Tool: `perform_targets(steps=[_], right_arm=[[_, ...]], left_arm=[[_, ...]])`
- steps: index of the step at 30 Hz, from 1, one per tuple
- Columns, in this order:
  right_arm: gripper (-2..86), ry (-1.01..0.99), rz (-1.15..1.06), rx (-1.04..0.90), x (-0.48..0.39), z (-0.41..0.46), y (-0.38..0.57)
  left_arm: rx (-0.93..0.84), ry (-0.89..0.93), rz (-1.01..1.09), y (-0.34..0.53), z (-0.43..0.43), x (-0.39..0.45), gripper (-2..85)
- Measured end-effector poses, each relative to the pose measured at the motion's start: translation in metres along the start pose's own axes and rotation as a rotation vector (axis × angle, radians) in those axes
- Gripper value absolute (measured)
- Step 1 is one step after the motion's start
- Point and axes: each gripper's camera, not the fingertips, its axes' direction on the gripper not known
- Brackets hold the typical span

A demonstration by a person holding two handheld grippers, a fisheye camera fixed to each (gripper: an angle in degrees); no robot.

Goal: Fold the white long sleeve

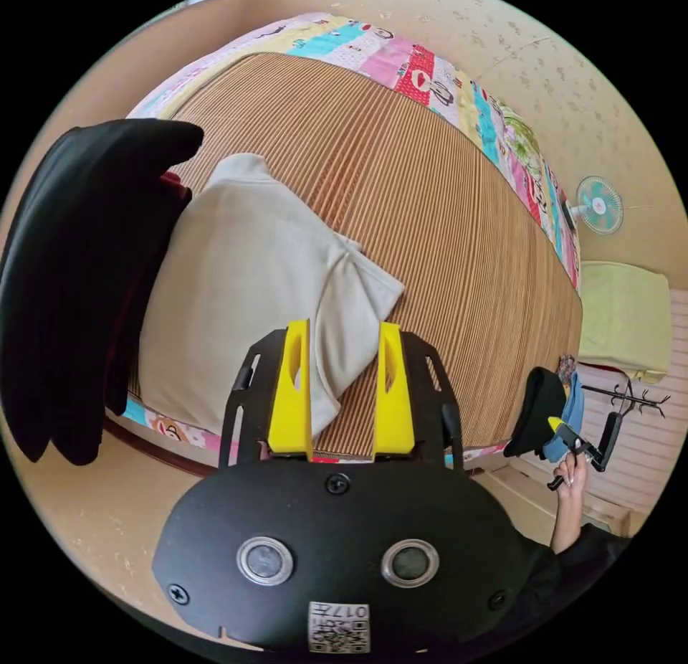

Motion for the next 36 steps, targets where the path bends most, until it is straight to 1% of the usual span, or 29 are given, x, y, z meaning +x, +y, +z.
perform_targets(steps=[3,5,6,7,8,9,10,11,13,15,16,17,18,19,20,21,23,24,26,27,29,30,32,33,34,35,36], right_arm=[[0.8,-0.033,0.024,-0.014,-0.023,0.037,0.009],[0.7,-0.054,0.054,-0.020,-0.035,0.063,0.023],[0.7,-0.059,0.063,-0.022,-0.037,0.068,0.027],[0.7,-0.070,0.081,-0.025,-0.040,0.078,0.036],[0.7,-0.079,0.096,-0.027,-0.041,0.085,0.045],[0.7,-0.082,0.103,-0.027,-0.041,0.087,0.050],[0.6,-0.086,0.117,-0.025,-0.041,0.090,0.060],[0.6,-0.087,0.127,-0.018,-0.039,0.090,0.071],[0.6,-0.087,0.140,-0.007,-0.034,0.088,0.086],[0.7,-0.086,0.158,0.010,-0.026,0.082,0.101],[0.7,-0.092,0.171,0.030,-0.021,0.076,0.110],[0.8,-0.113,0.172,0.053,-0.016,0.069,0.119],[0.9,-0.131,0.163,0.069,-0.015,0.065,0.124],[1.0,-0.181,0.118,0.106,-0.015,0.056,0.132],[1.2,-0.240,0.045,0.144,-0.017,0.046,0.139],[1.3,-0.269,0.004,0.161,-0.020,0.041,0.143],[2.4,-0.375,-0.167,0.204,-0.032,0.024,0.154],[2.8,-0.396,-0.211,0.210,-0.036,0.019,0.156],[5.3,-0.433,-0.377,0.218,-0.058,0.004,0.161],[6.4,-0.431,-0.415,0.218,-0.064,0.000,0.161],[11.1,-0.377,-0.540,0.212,-0.090,-0.014,0.159],[12.3,-0.349,-0.569,0.215,-0.097,-0.018,0.159],[15.2,-0.202,-0.640,0.267,-0.121,-0.035,0.163],[15.9,-0.172,-0.657,0.277,-0.125,-0.039,0.165],[17.0,-0.136,-0.707,0.265,-0.133,-0.043,0.170],[17.8,-0.122,-0.757,0.226,-0.138,-0.044,0.174],[17.9,-0.118,-0.776,0.210,-0.139,-0.043,0.177]], left_arm=[[-0.008,0.075,0.016,-0.023,0.015,0.012,14.1],[-0.137,0.095,0.078,-0.035,0.051,0.042,13.7],[-0.178,0.068,0.099,-0.036,0.063,0.050,13.4],[-0.241,-0.039,0.116,-0.032,0.085,0.063,12.7],[-0.278,-0.157,0.117,-0.023,0.105,0.070,9.4],[-0.271,-0.205,0.122,-0.016,0.110,0.071,7.8],[-0.222,-0.280,0.121,-0.002,0.112,0.072,6.7],[-0.198,-0.280,0.120,0.011,0.112,0.071,5.5],[-0.228,-0.255,0.098,0.028,0.110,0.061,3.6],[-0.298,-0.172,0.065,0.045,0.110,0.042,1.5],[-0.327,-0.037,0.023,0.059,0.104,0.021,0.5],[-0.322,0.178,-0.012,0.076,0.093,-0.002,0.1],[-0.308,0.303,-0.017,0.085,0.085,-0.013,-0.1],[-0.273,0.488,0.001,0.104,0.064,-0.031,-0.3],[-0.220,0.605,0.083,0.124,0.032,-0.042,-0.5],[-0.190,0.645,0.142,0.134,0.013,-0.046,-0.6],[-0.089,0.733,0.343,0.177,-0.069,-0.058,-0.7],[-0.066,0.760,0.394,0.187,-0.090,-0.060,-0.7],[0.004,0.910,0.618,0.223,-0.169,-0.064,-0.8],[0.020,0.952,0.681,0.232,-0.189,-0.063,-0.8],[0.087,1.082,0.938,0.268,-0.264,-0.047,-0.8],[0.105,1.099,1.007,0.279,-0.281,-0.040,-0.8],[0.178,1.178,1.291,0.330,-0.342,-0.011,-0.7],[0.207,1.212,1.355,0.343,-0.354,-0.006,-0.6],[0.281,1.297,1.454,0.368,-0.375,0.002,-0.4],[0.365,1.392,1.503,0.387,-0.390,0.005,-0.3],[0.405,1.448,1.509,0.394,-0.394,0.006,-0.3]])
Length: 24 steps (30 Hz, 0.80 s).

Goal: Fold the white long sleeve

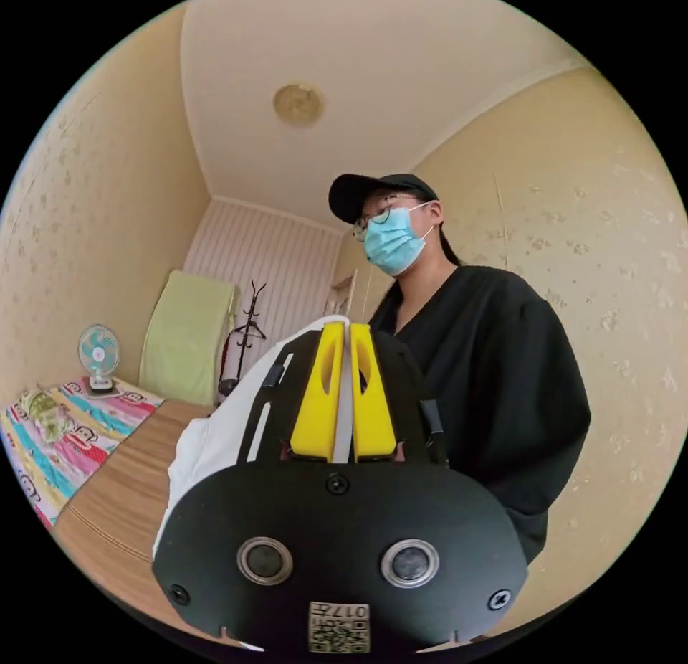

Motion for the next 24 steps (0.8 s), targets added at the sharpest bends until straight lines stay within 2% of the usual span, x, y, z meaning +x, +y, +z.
perform_targets(steps=[2,5,6,11,14,15,17,19,21,24], right_arm=[[18.2,-0.002,-0.007,-0.021,0.000,0.003,0.018],[18.1,-0.063,0.062,-0.013,0.016,0.000,0.050],[18.1,-0.081,0.077,0.007,0.019,-0.003,0.057],[19.2,-0.289,0.199,0.290,0.061,-0.052,0.097],[19.3,-0.326,0.191,0.257,0.074,-0.046,0.090],[18.7,-0.339,0.175,0.227,0.074,-0.040,0.086],[11.7,-0.563,0.025,0.150,0.066,-0.024,0.070],[5.0,-0.672,-0.068,0.184,0.057,-0.034,0.066],[3.9,-0.606,-0.055,0.260,0.058,-0.061,0.070],[3.0,-0.590,0.072,0.544,0.087,-0.135,0.092]], left_arm=[[0.202,0.109,0.091,-0.002,0.005,0.016,-0.1],[0.343,0.272,0.157,-0.005,0.019,0.020,0.0],[0.350,0.304,0.163,-0.008,0.024,0.019,0.0],[0.331,0.681,0.198,-0.051,0.105,0.012,0.0],[0.263,0.784,0.179,-0.070,0.153,0.014,0.0],[0.256,0.797,0.172,-0.072,0.160,0.014,0.0],[0.244,0.826,0.142,-0.077,0.179,0.015,0.0],[0.235,0.785,0.115,-0.078,0.179,0.017,0.0],[0.241,0.713,0.110,-0.079,0.166,0.026,0.0],[0.250,0.539,0.148,-0.084,0.127,0.054,-0.1]])
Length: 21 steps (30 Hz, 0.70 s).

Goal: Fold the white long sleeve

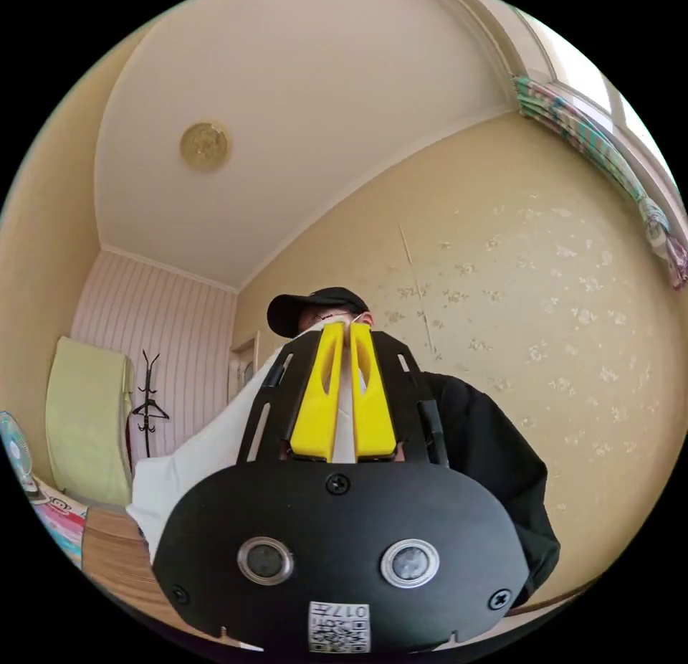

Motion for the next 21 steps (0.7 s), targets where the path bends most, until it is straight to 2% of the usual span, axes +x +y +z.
perform_targets(steps=[2,3,5,8,10,13,17,21], right_arm=[[2.6,0.031,-0.062,0.175,-0.031,-0.053,-0.021],[2.5,0.049,-0.084,0.199,-0.040,-0.062,-0.028],[2.3,0.147,-0.176,0.273,-0.080,-0.088,-0.051],[2.1,0.155,-0.268,0.341,-0.118,-0.112,-0.064],[2.0,0.156,-0.309,0.360,-0.135,-0.120,-0.063],[1.8,0.186,-0.310,0.381,-0.153,-0.132,-0.060],[1.6,0.204,-0.313,0.430,-0.172,-0.145,-0.066],[1.6,0.239,-0.399,0.389,-0.186,-0.142,-0.114]], left_arm=[[-0.013,-0.208,0.004,-0.014,-0.015,0.032,-0.3],[-0.009,-0.270,0.000,-0.017,-0.020,0.040,-0.4],[-0.028,-0.590,-0.076,-0.023,-0.038,0.064,-0.7],[-0.070,-0.948,-0.133,-0.011,-0.054,0.089,-0.8],[-0.071,-1.097,-0.139,0.008,-0.055,0.098,-0.8],[-0.079,-1.128,-0.138,0.046,-0.046,0.094,-0.9],[0.041,-1.089,-0.119,0.081,-0.037,0.080,-0.9],[0.075,-1.095,-0.076,0.054,-0.042,0.058,-0.9]])
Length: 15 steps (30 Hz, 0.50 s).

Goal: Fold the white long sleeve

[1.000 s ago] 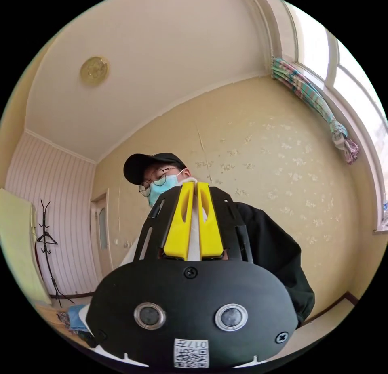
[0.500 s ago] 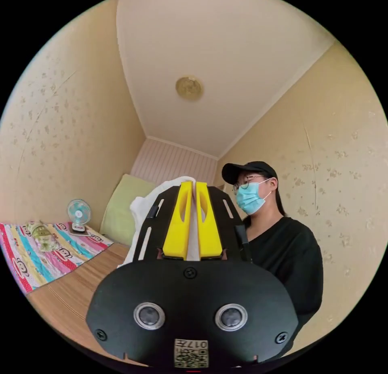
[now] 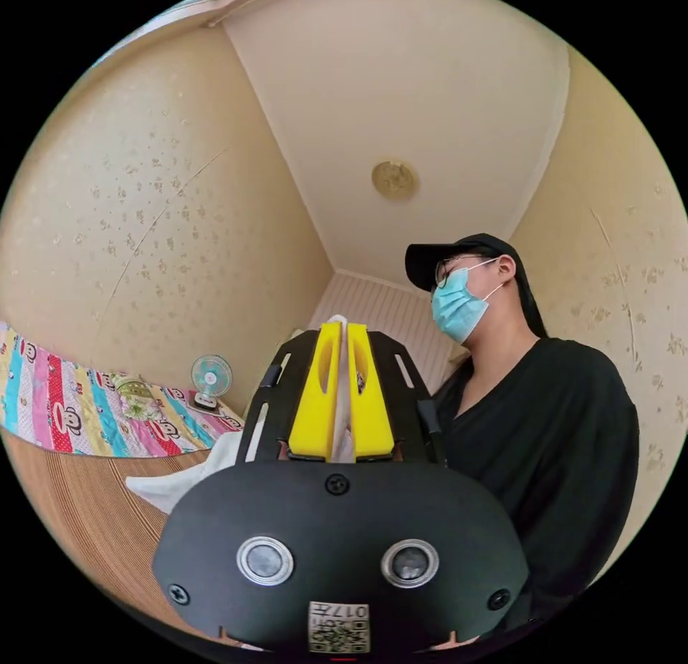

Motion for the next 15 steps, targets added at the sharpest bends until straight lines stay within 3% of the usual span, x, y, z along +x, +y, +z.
perform_targets(steps=[3,5,7,9,11,13,15], right_arm=[[1.5,0.097,-0.028,-0.120,0.040,0.039,-0.052],[1.3,0.285,-0.027,-0.291,0.103,0.087,-0.074],[1.2,0.402,0.027,-0.440,0.179,0.128,-0.068],[1.0,0.515,0.147,-0.559,0.270,0.162,-0.040],[0.8,0.817,0.178,-0.724,0.379,0.194,0.028],[0.7,0.899,0.230,-0.926,0.445,0.214,0.094],[0.7,0.838,0.285,-1.041,0.472,0.226,0.151]], left_arm=[[0.031,-0.206,-0.058,-0.043,0.016,-0.035,-0.8],[-0.013,-0.467,-0.156,-0.067,0.034,-0.097,-0.6],[-0.092,-0.608,-0.225,-0.071,0.051,-0.167,-0.4],[-0.172,-0.734,-0.307,-0.056,0.066,-0.251,-0.2],[-0.243,-0.905,-0.520,-0.005,0.073,-0.376,0.1],[-0.284,-1.007,-0.623,0.046,0.073,-0.450,-0.1],[-0.353,-1.096,-0.708,0.100,0.076,-0.499,-0.5]])
